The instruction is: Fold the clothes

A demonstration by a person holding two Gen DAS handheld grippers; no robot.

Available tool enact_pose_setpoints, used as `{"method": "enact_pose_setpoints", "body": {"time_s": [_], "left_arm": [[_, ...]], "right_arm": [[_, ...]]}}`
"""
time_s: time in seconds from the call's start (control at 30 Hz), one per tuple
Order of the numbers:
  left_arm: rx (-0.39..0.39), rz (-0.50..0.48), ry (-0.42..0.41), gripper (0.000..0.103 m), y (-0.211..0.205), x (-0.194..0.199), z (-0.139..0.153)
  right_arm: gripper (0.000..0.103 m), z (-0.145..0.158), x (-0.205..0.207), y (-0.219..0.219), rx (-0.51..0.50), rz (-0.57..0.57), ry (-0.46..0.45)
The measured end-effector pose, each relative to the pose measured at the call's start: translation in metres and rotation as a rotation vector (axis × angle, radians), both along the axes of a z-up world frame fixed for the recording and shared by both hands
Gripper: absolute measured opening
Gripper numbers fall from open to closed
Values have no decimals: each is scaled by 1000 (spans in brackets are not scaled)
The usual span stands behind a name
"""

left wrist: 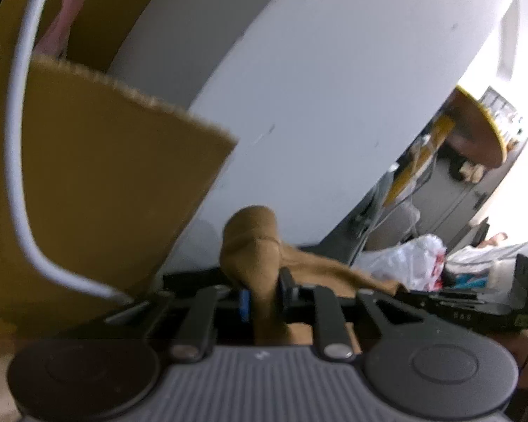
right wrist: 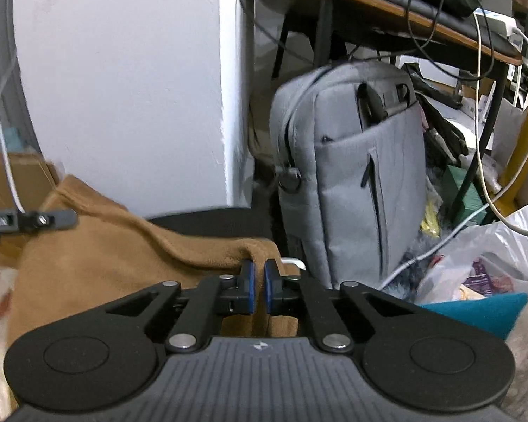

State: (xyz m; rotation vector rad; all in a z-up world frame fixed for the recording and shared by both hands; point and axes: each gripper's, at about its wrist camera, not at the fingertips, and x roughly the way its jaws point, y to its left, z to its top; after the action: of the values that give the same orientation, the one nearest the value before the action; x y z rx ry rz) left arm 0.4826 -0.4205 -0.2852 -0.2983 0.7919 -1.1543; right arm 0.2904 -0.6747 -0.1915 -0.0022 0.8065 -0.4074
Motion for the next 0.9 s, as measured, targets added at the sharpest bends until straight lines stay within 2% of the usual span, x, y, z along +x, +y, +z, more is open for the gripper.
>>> {"method": "enact_pose_setpoints", "body": {"time_s": [0.07,0.17,0.27,0.5,0.67,0.9], "left_arm": [[15,-1,-27,45,4,-6,2],[46,22,-56,52,15,-11,4],[57,38,-53,52,23,-10,5],[56,43,-112,52,35,-20,21],[42,9,-150,52,27,-37,35],[71,-44,-183,51,3,-52,30]], "right_arm": [[13,-1,0,2,-19,3,8],[20,3,-4,7,-38,14,-10],[28,4,-8,8,-33,13,-21],[28,12,-19,19,-24,2,-38],[28,19,-23,30,-28,18,-41],[28,13,-22,42,-31,36,-1]]}}
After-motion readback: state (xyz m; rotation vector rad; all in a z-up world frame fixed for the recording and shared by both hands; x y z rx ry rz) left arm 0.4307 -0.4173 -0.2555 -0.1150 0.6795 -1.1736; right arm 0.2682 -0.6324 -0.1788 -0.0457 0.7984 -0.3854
